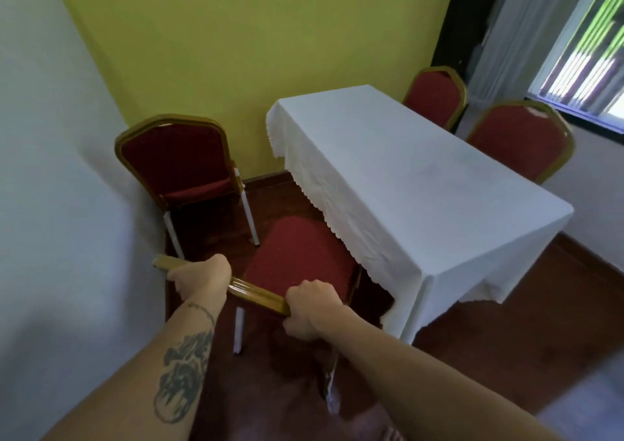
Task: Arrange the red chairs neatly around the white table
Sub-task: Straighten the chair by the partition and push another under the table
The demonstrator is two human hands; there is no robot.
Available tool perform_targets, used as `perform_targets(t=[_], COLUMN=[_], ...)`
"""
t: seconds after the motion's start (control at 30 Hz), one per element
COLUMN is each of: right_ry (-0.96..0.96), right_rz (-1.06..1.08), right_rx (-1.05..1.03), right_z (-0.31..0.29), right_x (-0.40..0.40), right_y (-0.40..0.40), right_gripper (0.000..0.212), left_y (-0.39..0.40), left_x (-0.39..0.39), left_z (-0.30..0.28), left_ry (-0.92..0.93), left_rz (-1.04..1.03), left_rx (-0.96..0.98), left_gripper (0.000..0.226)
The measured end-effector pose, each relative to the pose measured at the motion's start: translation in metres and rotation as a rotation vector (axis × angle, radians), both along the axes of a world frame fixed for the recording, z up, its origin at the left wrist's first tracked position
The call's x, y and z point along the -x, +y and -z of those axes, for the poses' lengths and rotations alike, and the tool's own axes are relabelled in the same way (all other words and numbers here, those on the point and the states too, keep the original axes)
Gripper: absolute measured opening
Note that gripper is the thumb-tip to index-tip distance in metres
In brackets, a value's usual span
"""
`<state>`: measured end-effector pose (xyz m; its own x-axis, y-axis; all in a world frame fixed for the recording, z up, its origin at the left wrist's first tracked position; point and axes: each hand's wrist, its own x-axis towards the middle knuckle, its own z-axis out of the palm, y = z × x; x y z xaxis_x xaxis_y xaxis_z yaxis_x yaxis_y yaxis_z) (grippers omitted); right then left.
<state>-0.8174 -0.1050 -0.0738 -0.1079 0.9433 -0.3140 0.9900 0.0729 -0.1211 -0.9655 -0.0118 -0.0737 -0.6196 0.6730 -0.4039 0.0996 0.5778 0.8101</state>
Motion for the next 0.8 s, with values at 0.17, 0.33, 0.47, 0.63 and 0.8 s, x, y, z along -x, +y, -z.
perform_targets(t=[0.17,0.33,0.47,0.63,0.8], right_ry=[0.023,0.038,0.024,0.016,0.004], right_rz=[0.023,0.068,0.087,0.085,0.066], right_rx=[0.02,0.011,0.029,0.064,0.088], right_z=[-0.005,-0.007,-0.006,-0.006,-0.007], right_x=[0.03,0.044,0.05,0.055,0.055], right_y=[-0.003,-0.001,0.007,0.023,0.044], right_gripper=[0.03,0.039,0.036,0.039,0.039], left_y=[0.02,0.04,0.057,0.087,0.11], left_x=[0.026,0.033,0.039,0.053,0.055], left_z=[0.007,0.006,0.009,0.019,0.019], left_ry=[0.049,0.064,0.029,0.026,0.042], left_rz=[0.194,0.333,0.402,0.5,0.585], left_rx=[-0.082,-0.078,-0.036,-0.008,0.032], left_gripper=[0.06,0.069,0.078,0.078,0.082])
